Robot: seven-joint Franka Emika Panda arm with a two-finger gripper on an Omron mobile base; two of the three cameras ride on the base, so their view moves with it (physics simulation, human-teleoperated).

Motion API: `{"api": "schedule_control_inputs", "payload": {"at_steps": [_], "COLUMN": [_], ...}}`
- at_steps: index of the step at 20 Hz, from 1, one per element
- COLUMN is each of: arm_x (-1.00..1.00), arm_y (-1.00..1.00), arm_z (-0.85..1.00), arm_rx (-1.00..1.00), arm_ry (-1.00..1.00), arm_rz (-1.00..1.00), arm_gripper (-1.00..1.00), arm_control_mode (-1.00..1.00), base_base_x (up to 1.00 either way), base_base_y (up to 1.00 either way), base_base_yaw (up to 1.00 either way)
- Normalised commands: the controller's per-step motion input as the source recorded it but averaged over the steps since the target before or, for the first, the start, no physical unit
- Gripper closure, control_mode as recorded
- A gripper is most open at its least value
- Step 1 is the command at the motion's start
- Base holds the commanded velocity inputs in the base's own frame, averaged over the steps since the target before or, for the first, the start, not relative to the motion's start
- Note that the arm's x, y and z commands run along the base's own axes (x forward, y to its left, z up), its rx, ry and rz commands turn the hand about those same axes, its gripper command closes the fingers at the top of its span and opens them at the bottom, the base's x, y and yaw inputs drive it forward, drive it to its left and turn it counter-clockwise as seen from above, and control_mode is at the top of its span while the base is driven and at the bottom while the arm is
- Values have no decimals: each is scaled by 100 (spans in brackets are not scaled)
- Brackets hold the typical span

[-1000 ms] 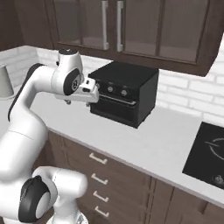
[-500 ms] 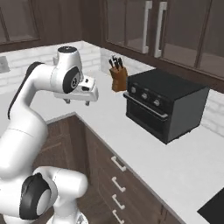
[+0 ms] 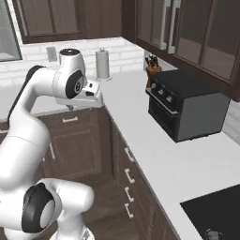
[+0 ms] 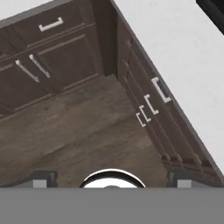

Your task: Take a straw from the drawer in front and place it inside the glass cup on the dining counter.

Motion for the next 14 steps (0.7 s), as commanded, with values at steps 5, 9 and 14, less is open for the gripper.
{"api": "schedule_control_inputs", "payload": {"at_steps": [5,9,14], "arm_x": [0,0,0], "arm_y": [0,0,0], "arm_z": [0,0,0], "arm_rx": [0,0,0], "arm_ry": [0,0,0], "arm_rz": [0,0,0], "arm_gripper": [-100,-100,-100], "arm_control_mode": [100,100,100], "base_base_x": [-55,-19,0], "base_base_y": [-64,-63,-79], "base_base_yaw": [36,34,30]}}
